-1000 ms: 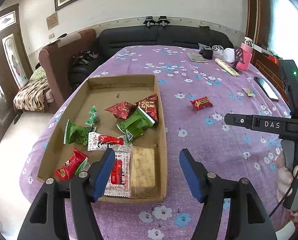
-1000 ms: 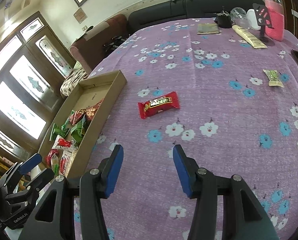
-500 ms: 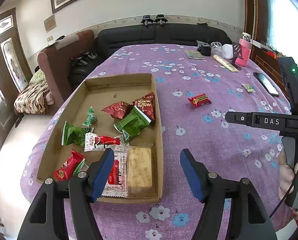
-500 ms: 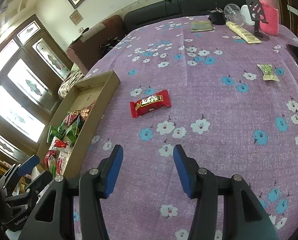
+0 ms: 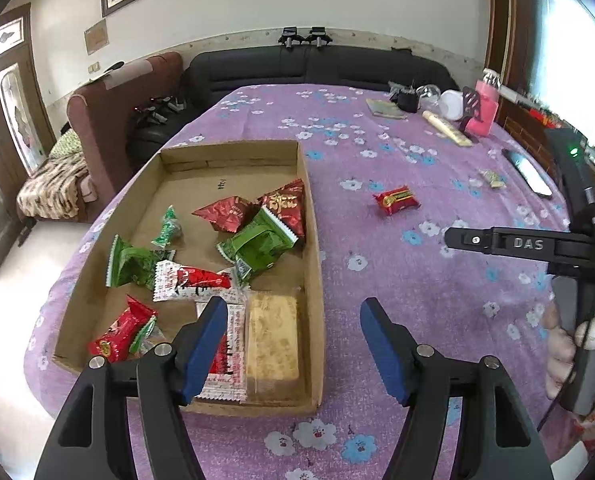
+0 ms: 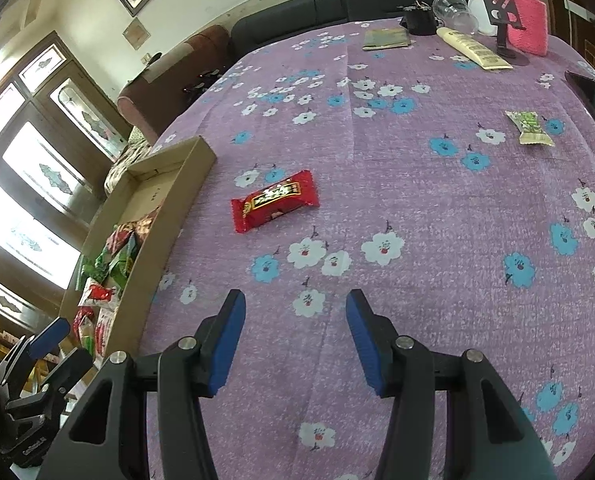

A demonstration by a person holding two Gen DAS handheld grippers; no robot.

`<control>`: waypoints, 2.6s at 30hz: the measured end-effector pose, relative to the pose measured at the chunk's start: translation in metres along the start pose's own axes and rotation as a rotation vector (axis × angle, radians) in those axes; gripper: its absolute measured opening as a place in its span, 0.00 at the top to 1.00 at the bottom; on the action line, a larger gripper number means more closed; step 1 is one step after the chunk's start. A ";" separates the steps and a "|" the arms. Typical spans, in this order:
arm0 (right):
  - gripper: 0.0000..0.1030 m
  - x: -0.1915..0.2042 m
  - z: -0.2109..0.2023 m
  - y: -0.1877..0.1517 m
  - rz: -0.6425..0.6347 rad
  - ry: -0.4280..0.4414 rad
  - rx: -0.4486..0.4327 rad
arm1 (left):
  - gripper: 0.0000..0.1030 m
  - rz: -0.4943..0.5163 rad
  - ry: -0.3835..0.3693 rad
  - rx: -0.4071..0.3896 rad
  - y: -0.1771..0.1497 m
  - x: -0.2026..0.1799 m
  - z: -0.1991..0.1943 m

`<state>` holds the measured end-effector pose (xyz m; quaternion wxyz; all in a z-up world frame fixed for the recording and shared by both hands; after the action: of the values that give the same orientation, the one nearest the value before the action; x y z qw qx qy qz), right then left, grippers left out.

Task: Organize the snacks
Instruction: 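Move the right gripper to the green-wrapped candy and grasp it, then lower the left gripper onto the red chocolate bar and close it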

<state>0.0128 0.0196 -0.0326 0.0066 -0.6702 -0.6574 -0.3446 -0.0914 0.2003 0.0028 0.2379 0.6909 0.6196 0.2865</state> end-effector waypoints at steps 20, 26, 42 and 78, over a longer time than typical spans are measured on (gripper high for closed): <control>0.44 -0.005 -0.012 0.077 0.058 -0.006 -0.121 | 0.28 -0.021 -0.162 -0.103 0.010 -0.008 -0.011; 0.42 -0.115 -0.058 0.119 0.216 -0.185 -0.243 | 0.28 0.009 -0.237 -0.089 0.015 -0.036 0.000; 0.81 -0.157 0.005 0.147 0.129 -0.378 -0.184 | 0.28 0.126 -0.265 -0.016 0.037 -0.088 0.017; 0.81 -0.114 -0.014 0.069 0.067 -0.171 -0.112 | 0.01 0.307 -0.277 0.217 0.020 -0.169 0.089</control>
<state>0.0795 -0.0966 -0.0447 -0.0753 -0.7180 -0.6124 -0.3220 -0.0271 0.0327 -0.0652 0.1985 0.8314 0.4957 0.1534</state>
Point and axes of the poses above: each gripper's, at about its wrist camera, not at the fingertips, and z roughly the way its jaws point, x to its left, y to its top, the point moved 8 cm from there along z, roughly the way its jaws point, and after that the axes turned 10 degrees about z, right-handed, at the moved point
